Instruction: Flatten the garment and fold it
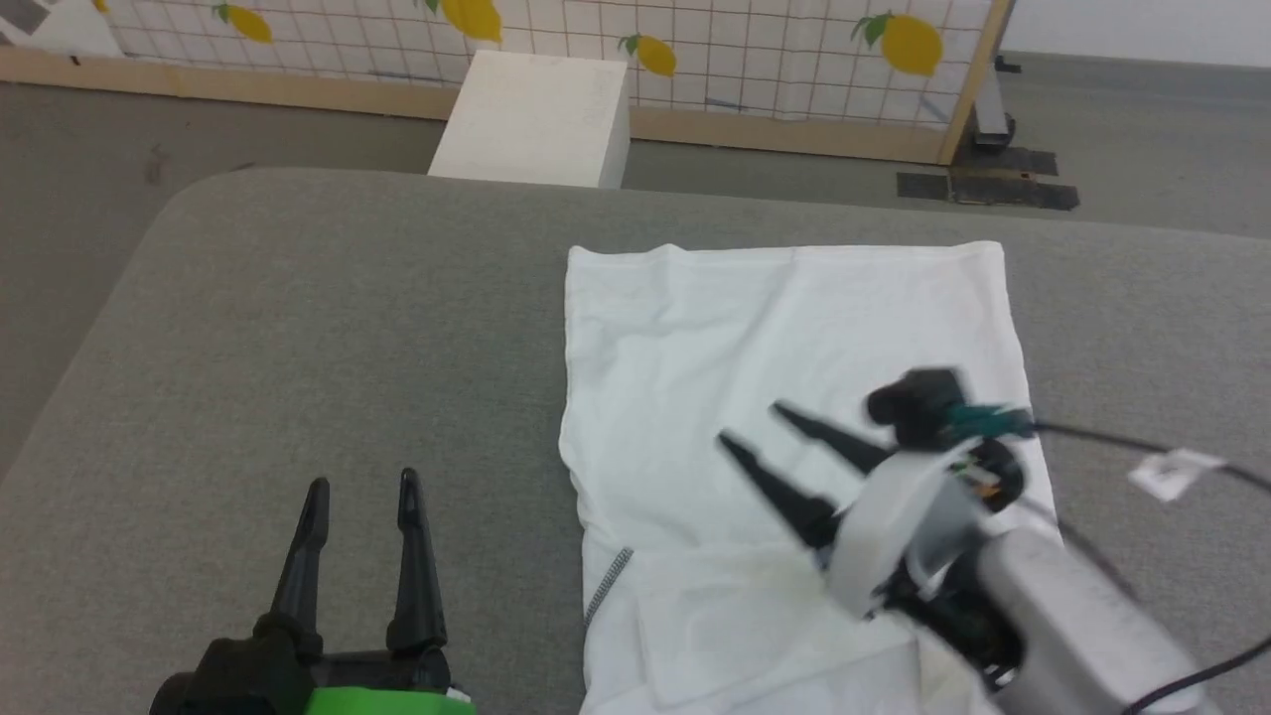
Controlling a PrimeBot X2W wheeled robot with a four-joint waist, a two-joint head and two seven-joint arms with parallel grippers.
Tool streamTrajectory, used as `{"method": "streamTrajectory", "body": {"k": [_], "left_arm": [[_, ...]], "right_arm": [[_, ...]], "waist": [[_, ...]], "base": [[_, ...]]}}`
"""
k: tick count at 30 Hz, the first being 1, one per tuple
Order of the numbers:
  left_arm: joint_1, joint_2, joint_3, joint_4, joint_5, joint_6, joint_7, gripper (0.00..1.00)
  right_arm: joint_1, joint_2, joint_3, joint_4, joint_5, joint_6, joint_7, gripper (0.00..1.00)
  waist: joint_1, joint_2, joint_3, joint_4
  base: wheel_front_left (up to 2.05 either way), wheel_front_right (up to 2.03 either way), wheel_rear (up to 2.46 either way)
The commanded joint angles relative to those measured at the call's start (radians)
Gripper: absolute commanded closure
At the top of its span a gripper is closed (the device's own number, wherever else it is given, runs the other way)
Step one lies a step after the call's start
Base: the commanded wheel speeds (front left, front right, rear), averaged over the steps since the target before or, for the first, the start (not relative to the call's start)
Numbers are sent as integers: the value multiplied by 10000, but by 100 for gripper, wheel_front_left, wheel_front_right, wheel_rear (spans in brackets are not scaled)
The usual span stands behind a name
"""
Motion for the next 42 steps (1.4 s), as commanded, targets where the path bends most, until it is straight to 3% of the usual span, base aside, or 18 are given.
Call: {"method": "streamTrajectory", "body": {"k": [1, 5, 9, 12, 19, 27, 31, 37, 42], "left_arm": [[-64, 44, 22, -84, 24, -21, 23, 0], [-131, 43, -53, -226, 89, -2, 31, 0], [-237, 12, -109, -269, 156, 35, 7, 0], [-281, -20, -169, -205, 186, 35, -26, 0], [-212, -170, -249, 21, 208, 23, -210, 0], [-281, -424, -20, 178, 167, 56, -346, 0], [-1147, 4, -44, 196, 483, -225, -62, 0], [-4009, 1057, 57, 182, 851, -962, 2072, 0], [-7013, 1871, 21, 1068, 896, -1868, 4244, 0]], "right_arm": [[58, -274, -490, -381, 20, -15, -84, 0], [712, -857, -2173, -1568, -496, -15, -105, 0], [1709, -887, -4209, -2733, -1524, -15, -254, 0], [2538, -555, -5601, -3558, -2575, -15, -421, 0], [4573, 1338, -7937, -4874, -4425, -15, -1114, 0], [5177, 1959, -8166, -5070, -4989, -15, -1550, 0], [4879, 1990, -8106, -5327, -5066, -15, -1478, 0], [4369, 1899, -7925, -5883, -4978, -15, -1279, 0], [4001, 1707, -7791, -6104, -4750, -15, -1227, 0]], "waist": [[0, 0, 37, -207], [0, 0, 161, -493], [0, 0, 343, -753], [0, 0, 447, -890], [0, 0, 582, -1106], [0, 0, 824, -1261], [0, 0, 1203, -1235], [0, 0, 2233, -1154], [0, 0, 3191, -1211]], "base": [[0, 0, 0], [0, 0, 0], [0, 0, 0], [0, 0, 0], [0, 0, 0], [0, 0, 0], [0, 0, 0], [0, 0, 0], [0, 0, 0]]}}
